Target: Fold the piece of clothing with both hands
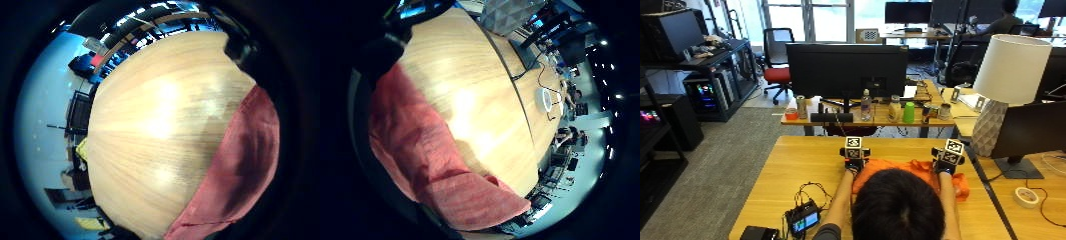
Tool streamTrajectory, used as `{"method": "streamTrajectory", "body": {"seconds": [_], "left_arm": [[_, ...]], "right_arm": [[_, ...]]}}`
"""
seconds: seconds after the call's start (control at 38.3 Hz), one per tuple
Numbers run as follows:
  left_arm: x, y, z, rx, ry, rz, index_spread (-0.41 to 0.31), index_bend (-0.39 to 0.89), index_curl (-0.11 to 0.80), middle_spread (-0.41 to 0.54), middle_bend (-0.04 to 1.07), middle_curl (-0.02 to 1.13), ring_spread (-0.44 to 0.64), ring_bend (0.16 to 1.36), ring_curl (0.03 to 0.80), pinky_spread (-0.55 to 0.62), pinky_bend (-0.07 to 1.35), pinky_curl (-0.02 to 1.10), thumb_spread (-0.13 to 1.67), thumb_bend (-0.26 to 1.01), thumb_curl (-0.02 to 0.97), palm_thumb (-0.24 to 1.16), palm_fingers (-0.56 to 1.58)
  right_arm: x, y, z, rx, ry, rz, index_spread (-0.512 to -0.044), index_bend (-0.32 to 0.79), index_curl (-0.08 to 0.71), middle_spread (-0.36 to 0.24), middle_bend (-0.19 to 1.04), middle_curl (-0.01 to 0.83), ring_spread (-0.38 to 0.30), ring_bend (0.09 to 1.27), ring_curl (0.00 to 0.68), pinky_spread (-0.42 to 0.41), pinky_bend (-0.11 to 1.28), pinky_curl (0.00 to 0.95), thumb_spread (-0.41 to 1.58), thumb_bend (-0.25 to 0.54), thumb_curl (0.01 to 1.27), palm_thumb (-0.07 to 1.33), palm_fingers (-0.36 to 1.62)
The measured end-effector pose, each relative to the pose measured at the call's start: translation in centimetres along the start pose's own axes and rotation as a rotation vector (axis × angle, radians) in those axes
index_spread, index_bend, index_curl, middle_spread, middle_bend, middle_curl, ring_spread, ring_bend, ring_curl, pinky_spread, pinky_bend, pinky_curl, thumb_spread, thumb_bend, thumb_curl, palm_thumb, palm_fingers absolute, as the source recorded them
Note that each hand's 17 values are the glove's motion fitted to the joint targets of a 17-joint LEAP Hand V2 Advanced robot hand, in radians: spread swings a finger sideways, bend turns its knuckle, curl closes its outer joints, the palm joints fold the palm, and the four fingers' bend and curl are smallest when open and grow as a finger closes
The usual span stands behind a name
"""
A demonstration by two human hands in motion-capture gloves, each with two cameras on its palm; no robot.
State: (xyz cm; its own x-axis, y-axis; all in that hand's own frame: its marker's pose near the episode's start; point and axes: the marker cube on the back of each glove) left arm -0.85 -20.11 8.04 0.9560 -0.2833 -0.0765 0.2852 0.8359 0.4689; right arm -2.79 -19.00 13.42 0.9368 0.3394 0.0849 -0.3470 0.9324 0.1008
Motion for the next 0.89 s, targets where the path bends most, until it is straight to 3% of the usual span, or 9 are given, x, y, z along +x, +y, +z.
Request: {"method": "streamTrajectory", "body": {"seconds": [0.08,0.13,0.29,0.39,0.52,0.65,0.7,0.81,0.89], "left_arm": [[-0.5,-0.2,-0.7,0.014,0.042,-0.018,-0.169,-0.05,0.444,-0.124,0.01,0.47,-0.18,0.41,0.487,-0.10,0.33,0.42,1.35,-0.08,0.184,0.43,0.36],[-0.5,-0.4,-1.5,0.031,0.085,-0.008,-0.127,-0.01,0.418,-0.051,0.02,0.45,-0.11,0.48,0.515,-0.01,0.39,0.45,1.30,-0.09,0.170,0.34,0.22],[-0.6,-2.2,-4.4,0.212,0.138,0.039,-0.073,0.04,0.328,0.068,0.08,0.33,0.02,0.57,0.459,0.18,0.47,0.41,1.21,-0.06,0.162,0.22,0.10],[-0.3,1.1,-6.6,0.069,0.186,0.090,-0.059,0.04,0.288,0.114,0.13,0.31,0.09,0.61,0.447,0.28,0.52,0.40,1.16,-0.05,0.166,0.17,0.03],[-1.1,3.0,-9.1,0.157,0.122,0.142,-0.059,0.10,0.264,0.144,0.15,0.29,0.15,0.65,0.439,0.35,0.55,0.40,1.11,-0.03,0.177,0.15,0.00],[1.3,8.0,-8.3,-0.122,0.276,0.292,-0.073,0.13,0.263,0.161,0.15,0.28,0.19,0.67,0.424,0.38,0.56,0.39,1.09,-0.02,0.190,0.14,0.00],[0.8,9.3,-7.4,-0.213,0.222,0.238,-0.076,0.14,0.264,0.165,0.15,0.27,0.20,0.68,0.421,0.38,0.56,0.38,1.08,-0.02,0.194,0.14,0.00],[0.1,11.4,-5.1,-0.379,0.177,0.167,-0.087,0.15,0.267,0.170,0.15,0.27,0.22,0.69,0.409,0.39,0.57,0.38,1.07,-0.03,0.200,0.13,0.01],[0.3,13.1,-3.5,-0.555,0.210,0.140,-0.091,0.15,0.268,0.173,0.15,0.26,0.23,0.69,0.402,0.39,0.58,0.38,1.06,-0.03,0.203,0.12,0.01]], "right_arm": [[0.4,-0.1,-1.2,0.038,-0.031,0.000,-0.320,0.13,0.427,-0.149,0.23,0.457,-0.156,0.41,0.451,-0.083,0.48,0.436,1.11,-0.035,0.31,1.08,0.46],[0.6,-0.2,-2.3,0.073,-0.036,-0.003,-0.330,0.13,0.422,-0.138,0.20,0.445,-0.119,0.38,0.445,-0.010,0.48,0.434,1.15,-0.047,0.30,1.02,0.37],[0.7,0.7,-5.6,0.112,-0.059,-0.071,-0.357,0.12,0.356,-0.122,0.16,0.400,-0.044,0.30,0.359,0.117,0.48,0.374,1.23,-0.047,0.26,0.89,0.32],[1.5,2.9,-8.4,0.081,-0.033,-0.110,-0.375,0.13,0.338,-0.112,0.16,0.382,-0.002,0.27,0.339,0.172,0.48,0.366,1.27,-0.053,0.24,0.80,0.23],[3.2,4.6,-9.3,-0.030,-0.003,-0.144,-0.391,0.15,0.329,-0.105,0.17,0.369,0.046,0.25,0.331,0.219,0.47,0.361,1.27,-0.056,0.21,0.67,0.17],[5.7,2.3,-4.6,-0.288,0.010,-0.045,-0.416,0.13,0.312,-0.079,0.14,0.341,0.097,0.25,0.324,0.258,0.51,0.365,1.22,-0.069,0.19,0.52,0.08],[6.7,3.9,-4.1,-0.347,0.012,0.003,-0.425,0.13,0.302,-0.067,0.14,0.331,0.113,0.26,0.324,0.267,0.52,0.367,1.21,-0.061,0.18,0.48,0.07],[8.4,7.4,-3.4,-0.292,-0.008,0.088,-0.417,0.08,0.265,-0.023,0.16,0.319,0.145,0.31,0.331,0.282,0.57,0.374,1.17,-0.051,0.18,0.41,0.05],[9.1,8.8,-1.3,-0.399,-0.044,0.119,-0.413,0.07,0.240,0.009,0.18,0.318,0.158,0.36,0.336,0.288,0.59,0.375,1.15,-0.038,0.18,0.39,0.06]]}}
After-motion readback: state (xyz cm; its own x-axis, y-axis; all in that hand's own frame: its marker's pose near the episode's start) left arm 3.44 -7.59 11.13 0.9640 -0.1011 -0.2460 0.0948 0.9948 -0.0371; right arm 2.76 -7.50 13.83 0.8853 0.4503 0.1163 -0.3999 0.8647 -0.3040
